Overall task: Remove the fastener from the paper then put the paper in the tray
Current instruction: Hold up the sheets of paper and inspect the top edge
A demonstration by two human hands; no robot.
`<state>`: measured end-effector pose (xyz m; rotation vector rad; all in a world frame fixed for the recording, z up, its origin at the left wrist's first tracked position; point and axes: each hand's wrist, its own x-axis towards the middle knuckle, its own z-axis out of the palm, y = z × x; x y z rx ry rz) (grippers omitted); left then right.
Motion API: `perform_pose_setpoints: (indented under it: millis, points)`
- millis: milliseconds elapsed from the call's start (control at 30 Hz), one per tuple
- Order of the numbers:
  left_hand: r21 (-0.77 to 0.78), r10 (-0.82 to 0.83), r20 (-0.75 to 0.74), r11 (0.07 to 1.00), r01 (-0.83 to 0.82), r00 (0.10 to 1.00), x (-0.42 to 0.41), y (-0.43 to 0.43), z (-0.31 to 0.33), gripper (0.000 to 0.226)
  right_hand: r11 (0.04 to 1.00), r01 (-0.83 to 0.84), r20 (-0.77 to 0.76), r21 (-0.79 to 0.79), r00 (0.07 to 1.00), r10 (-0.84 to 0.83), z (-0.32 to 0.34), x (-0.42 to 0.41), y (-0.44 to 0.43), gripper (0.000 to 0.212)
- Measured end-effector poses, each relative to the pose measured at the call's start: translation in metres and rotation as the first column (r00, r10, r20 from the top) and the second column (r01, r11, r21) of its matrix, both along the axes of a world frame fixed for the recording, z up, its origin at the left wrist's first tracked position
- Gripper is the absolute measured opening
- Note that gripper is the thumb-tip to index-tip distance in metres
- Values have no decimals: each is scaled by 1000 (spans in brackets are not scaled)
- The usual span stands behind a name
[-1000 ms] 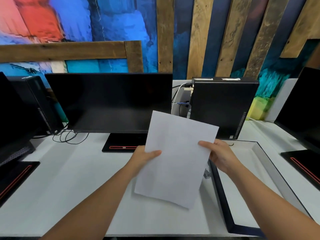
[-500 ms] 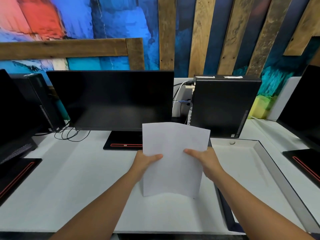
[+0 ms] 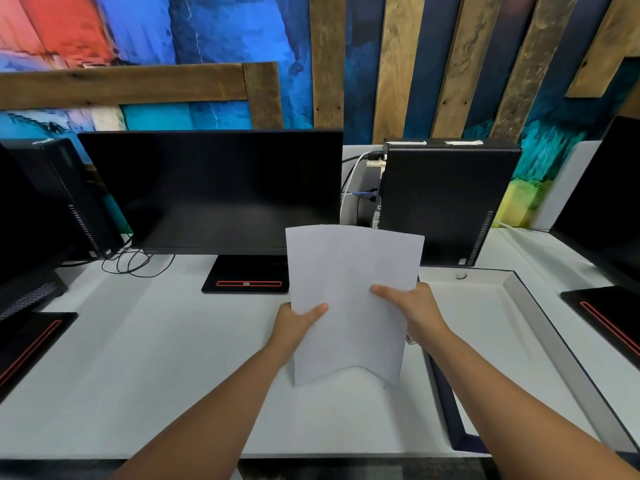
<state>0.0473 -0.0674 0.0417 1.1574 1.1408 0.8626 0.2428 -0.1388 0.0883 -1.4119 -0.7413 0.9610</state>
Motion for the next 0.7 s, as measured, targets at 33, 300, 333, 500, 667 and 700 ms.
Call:
perform_pose_setpoints:
  millis: [33,300,333,500,667,700]
  points:
    - [6,2,-7,1000,-2,1000,1,2,2,23,1000,-5,-6,-2,1000,5,0,2,3,19]
    - [-15,-28,-65,1000,27,997,-2,10,-11,24,980,-41,1,-195,999,42,-18,18,26,31]
    - [-24,-20,-70,1000,18,997,-2,12,-14,26,970,-30,-5,-241,1000,30,-21,22,31,39]
    - [-75,0,-104,997,-8,995,-6,18,-28,32,894,70,78,-443,996,-39,-45,45,53,49]
    - [-111,-3,-109,994,-9,994,-10,23,-37,25,763,175,584,-623,753,304,-68,63,54,29]
    - [-120,3,-109,993,-16,994,-11,24,-39,23,759,176,604,-627,725,330,-72,65,55,27]
